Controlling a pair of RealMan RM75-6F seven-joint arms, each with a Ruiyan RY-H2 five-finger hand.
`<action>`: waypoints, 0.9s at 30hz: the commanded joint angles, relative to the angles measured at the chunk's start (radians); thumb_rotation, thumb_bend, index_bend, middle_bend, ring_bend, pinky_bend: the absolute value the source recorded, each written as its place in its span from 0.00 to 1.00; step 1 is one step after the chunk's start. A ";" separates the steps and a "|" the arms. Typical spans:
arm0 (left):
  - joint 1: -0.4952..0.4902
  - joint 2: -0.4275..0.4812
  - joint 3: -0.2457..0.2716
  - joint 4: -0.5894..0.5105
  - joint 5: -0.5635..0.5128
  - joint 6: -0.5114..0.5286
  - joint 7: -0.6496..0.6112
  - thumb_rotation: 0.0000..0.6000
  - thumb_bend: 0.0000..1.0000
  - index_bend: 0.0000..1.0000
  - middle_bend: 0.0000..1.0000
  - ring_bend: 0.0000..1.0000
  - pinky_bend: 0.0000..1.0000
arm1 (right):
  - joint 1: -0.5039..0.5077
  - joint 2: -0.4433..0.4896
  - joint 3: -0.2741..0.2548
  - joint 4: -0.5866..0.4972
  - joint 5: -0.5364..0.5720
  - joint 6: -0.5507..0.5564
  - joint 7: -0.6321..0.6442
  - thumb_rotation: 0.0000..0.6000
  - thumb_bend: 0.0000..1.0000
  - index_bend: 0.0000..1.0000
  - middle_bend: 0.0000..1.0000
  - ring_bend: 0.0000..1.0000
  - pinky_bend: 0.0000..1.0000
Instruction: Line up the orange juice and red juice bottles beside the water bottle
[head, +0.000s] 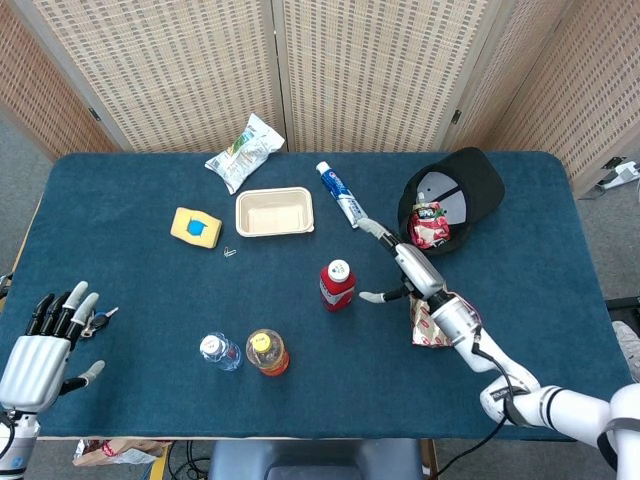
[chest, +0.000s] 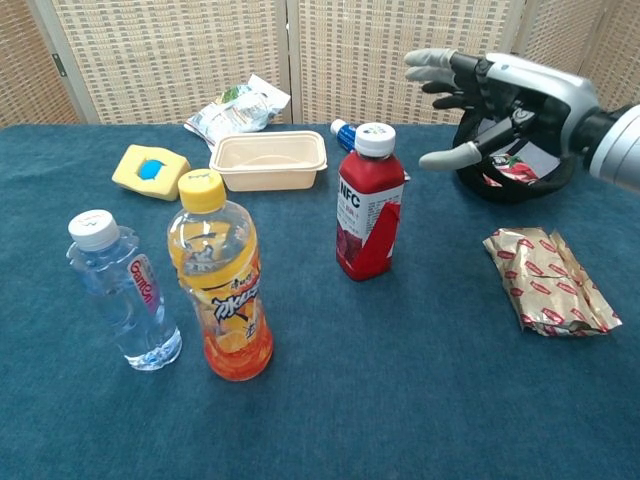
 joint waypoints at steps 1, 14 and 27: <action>0.003 0.002 0.000 -0.001 -0.002 0.004 0.001 1.00 0.13 0.06 0.00 0.01 0.00 | 0.009 -0.067 -0.006 0.075 -0.008 -0.036 0.078 1.00 0.00 0.00 0.05 0.00 0.07; 0.015 0.004 -0.001 -0.002 -0.006 0.020 0.002 1.00 0.13 0.06 0.00 0.01 0.00 | 0.036 -0.221 -0.012 0.238 -0.043 -0.069 0.218 1.00 0.00 0.00 0.11 0.01 0.07; 0.022 0.003 -0.003 0.010 -0.014 0.024 -0.006 1.00 0.13 0.06 0.00 0.01 0.00 | 0.064 -0.321 0.008 0.372 -0.032 -0.103 0.270 1.00 0.13 0.20 0.27 0.14 0.16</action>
